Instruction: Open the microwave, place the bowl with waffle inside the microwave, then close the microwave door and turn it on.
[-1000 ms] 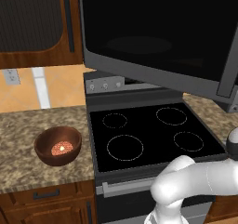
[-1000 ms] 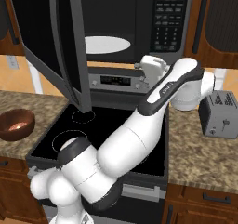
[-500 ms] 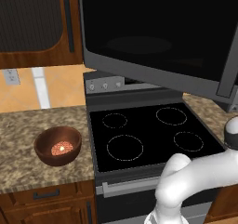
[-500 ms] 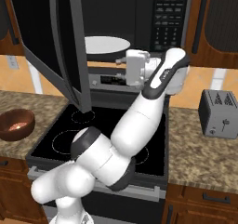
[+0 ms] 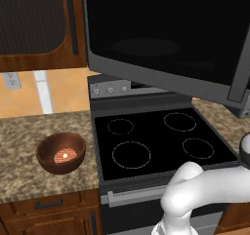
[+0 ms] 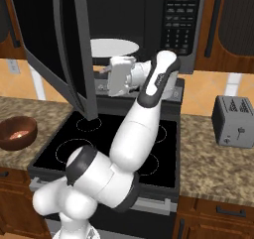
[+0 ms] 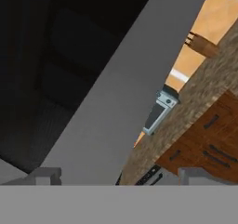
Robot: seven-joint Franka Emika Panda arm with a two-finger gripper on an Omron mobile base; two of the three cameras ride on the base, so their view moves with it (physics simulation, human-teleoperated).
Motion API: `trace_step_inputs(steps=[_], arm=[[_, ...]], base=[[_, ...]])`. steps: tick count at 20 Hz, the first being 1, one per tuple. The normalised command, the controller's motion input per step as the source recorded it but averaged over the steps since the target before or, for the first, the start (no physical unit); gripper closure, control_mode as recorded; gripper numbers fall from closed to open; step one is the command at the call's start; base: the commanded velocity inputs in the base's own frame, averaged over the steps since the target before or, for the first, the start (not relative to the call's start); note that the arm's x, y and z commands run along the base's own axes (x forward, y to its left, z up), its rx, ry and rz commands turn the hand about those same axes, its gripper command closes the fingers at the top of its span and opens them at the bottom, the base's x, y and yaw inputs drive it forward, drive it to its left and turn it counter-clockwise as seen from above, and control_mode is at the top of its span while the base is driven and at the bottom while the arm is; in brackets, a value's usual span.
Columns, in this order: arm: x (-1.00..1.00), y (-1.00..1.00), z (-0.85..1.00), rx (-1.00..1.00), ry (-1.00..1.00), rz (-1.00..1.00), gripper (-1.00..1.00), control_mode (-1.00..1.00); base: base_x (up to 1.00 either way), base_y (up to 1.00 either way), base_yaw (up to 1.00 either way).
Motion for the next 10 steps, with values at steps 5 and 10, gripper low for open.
trace_step_inputs(steps=[5, 10], arm=[[-0.35, 1.00, 0.06, -0.11, 0.00, 0.36, -1.00, -1.00], [-0.39, 1.00, 0.00, -0.14, -0.03, 0.33, -1.00, -1.00]], base=[[0.00, 0.00, 0.00], [0.00, 0.00, 0.00]])
